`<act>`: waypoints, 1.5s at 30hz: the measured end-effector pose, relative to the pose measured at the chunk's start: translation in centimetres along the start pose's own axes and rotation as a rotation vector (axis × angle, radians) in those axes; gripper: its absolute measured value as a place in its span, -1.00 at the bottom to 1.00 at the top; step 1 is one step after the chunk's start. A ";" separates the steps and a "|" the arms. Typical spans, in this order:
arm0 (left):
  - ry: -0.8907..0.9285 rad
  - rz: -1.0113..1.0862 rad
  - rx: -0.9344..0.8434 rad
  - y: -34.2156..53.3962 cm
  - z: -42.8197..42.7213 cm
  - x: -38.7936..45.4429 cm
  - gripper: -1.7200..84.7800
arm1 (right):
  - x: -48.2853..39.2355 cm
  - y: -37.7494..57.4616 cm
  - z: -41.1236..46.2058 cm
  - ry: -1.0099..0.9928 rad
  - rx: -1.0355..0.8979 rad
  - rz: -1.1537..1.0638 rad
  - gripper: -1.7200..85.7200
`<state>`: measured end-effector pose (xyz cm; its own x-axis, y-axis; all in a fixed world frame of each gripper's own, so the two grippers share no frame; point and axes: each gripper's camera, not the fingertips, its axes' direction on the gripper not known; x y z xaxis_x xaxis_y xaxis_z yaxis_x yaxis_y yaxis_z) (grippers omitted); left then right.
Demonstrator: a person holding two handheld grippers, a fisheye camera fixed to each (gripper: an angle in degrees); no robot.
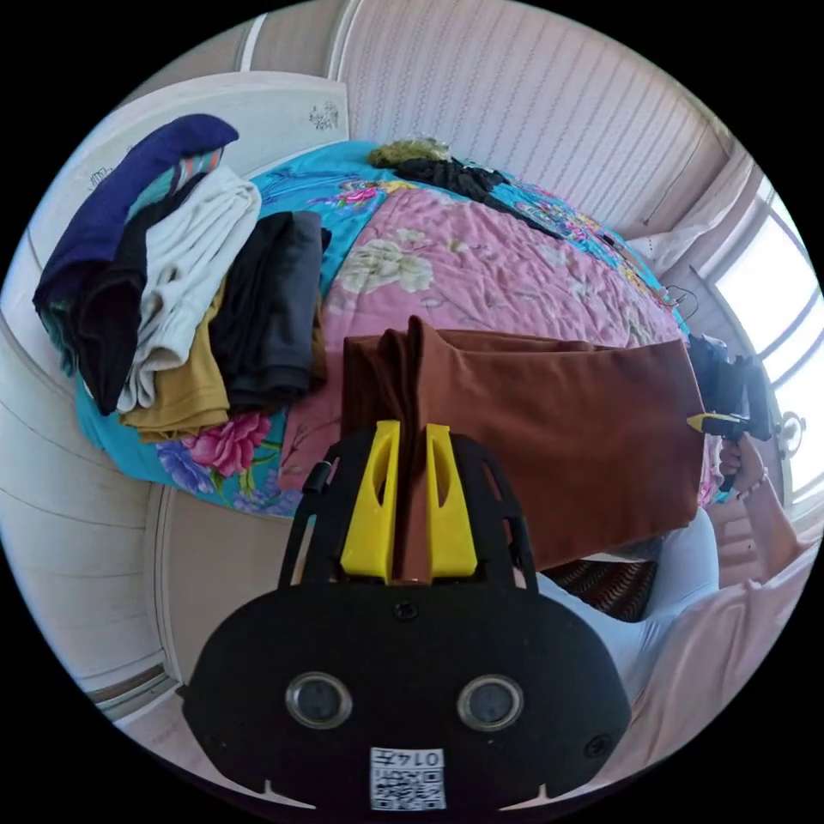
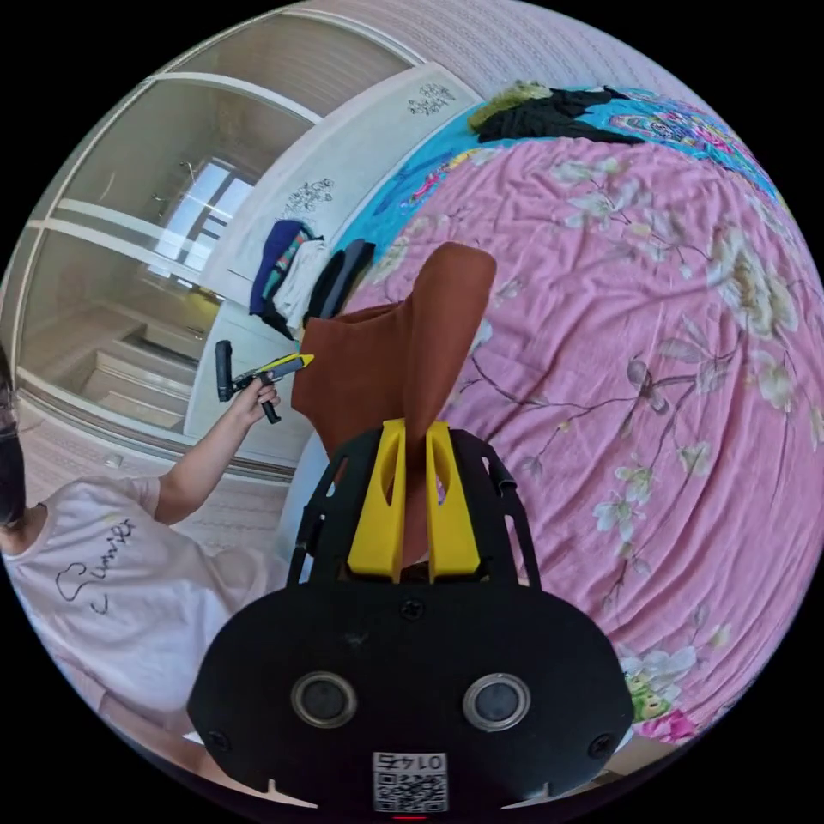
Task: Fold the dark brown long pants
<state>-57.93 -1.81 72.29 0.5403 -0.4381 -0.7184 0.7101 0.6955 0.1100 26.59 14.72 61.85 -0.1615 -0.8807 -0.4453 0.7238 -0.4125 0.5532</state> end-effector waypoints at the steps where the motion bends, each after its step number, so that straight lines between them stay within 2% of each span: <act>1: 0.018 0.008 0.010 0.0 -0.4 0.6 -0.84 | 0.2 0.3 -1.0 0.002 0.010 -0.003 -0.90; 5: 0.251 0.052 0.067 0.5 -0.8 6.9 -0.83 | 3.7 3.6 -8.4 0.180 0.053 0.064 -0.90; 7: 0.271 0.076 0.055 0.9 0.9 10.3 -0.82 | 6.8 5.5 -10.3 0.251 0.033 0.153 -0.91; 10: 0.140 0.107 0.011 2.1 4.1 14.7 -0.82 | 9.2 8.4 -11.6 0.404 0.047 0.279 -0.94; 11: 0.069 0.122 0.019 2.4 4.3 15.6 -0.82 | 8.4 9.2 -11.7 0.428 0.068 0.271 -0.95; 14: 0.083 0.115 0.056 2.7 2.8 16.0 -0.83 | 4.7 10.4 -10.4 0.481 0.097 0.145 -0.96; 19: 0.127 0.189 0.140 1.4 -2.7 18.3 -0.84 | 0.6 10.4 -6.5 0.423 0.095 0.006 -0.97; 23: 0.008 0.142 0.205 1.0 -1.5 18.2 -0.84 | 0.1 9.8 -3.3 0.344 0.077 0.008 -0.97; 26: -0.062 0.118 -0.024 0.9 5.1 17.4 -0.82 | 1.7 10.1 0.3 0.427 -0.032 0.052 -0.98; 27: -0.050 0.148 -0.028 1.5 6.3 17.6 -0.82 | 2.4 10.5 0.7 0.409 -0.029 0.077 -0.98; 31: -0.025 0.126 0.056 2.4 3.8 17.7 -0.81 | 2.2 11.5 -1.7 0.365 0.026 0.122 -0.97; 33: -0.040 0.130 0.148 3.7 0.5 17.9 -0.83 | 1.0 13.4 -4.1 0.422 0.076 0.119 -0.97; 37: -0.092 0.266 0.194 6.5 -3.3 20.6 -0.93 | 0.4 16.8 -6.2 0.543 0.063 0.159 -0.97; 39: 0.007 0.381 0.178 8.6 -3.4 24.2 -0.97 | 1.8 18.0 -5.5 0.558 -0.025 0.223 -0.96; 43: 0.204 0.471 0.098 10.7 -0.3 30.7 -0.98 | 3.3 18.4 -4.5 0.537 -0.033 0.292 -0.96; 45: 0.273 0.542 0.039 11.5 1.7 35.1 -0.98 | 2.6 19.1 -5.5 0.521 0.040 0.306 -0.94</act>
<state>-30.07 -10.16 49.48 0.6979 0.1384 -0.7027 0.3852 0.7547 0.5311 43.67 5.84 67.34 0.4074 -0.7348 -0.5423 0.6582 -0.1753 0.7321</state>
